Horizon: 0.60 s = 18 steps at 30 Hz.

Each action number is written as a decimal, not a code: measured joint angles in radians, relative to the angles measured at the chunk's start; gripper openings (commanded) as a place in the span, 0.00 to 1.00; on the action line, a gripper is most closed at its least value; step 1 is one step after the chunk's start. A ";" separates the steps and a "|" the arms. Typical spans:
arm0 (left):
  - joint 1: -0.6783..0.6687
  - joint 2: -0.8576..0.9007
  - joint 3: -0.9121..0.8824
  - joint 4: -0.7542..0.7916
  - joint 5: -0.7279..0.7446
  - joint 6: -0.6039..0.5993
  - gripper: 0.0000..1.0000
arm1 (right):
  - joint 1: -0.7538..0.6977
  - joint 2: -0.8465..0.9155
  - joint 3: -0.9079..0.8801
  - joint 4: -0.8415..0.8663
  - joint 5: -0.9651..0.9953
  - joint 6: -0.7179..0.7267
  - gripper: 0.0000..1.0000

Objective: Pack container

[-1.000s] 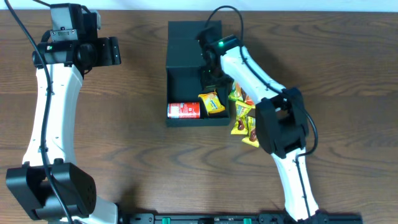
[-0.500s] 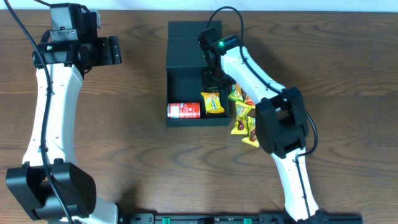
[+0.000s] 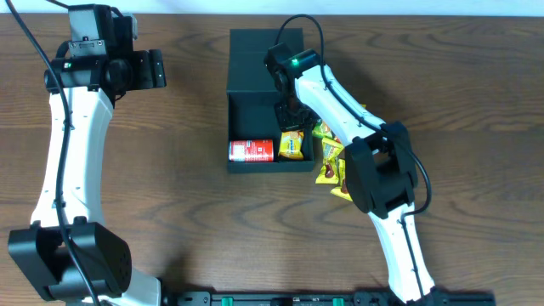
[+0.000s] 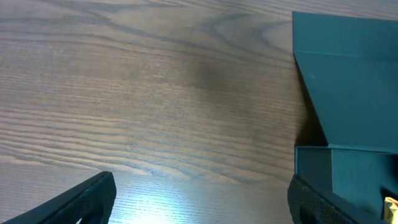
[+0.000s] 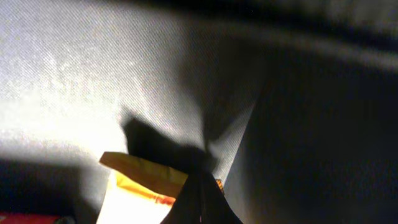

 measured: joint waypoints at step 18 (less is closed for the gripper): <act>0.000 0.000 0.000 0.000 0.000 0.000 0.90 | 0.007 0.000 0.015 -0.149 -0.026 -0.034 0.01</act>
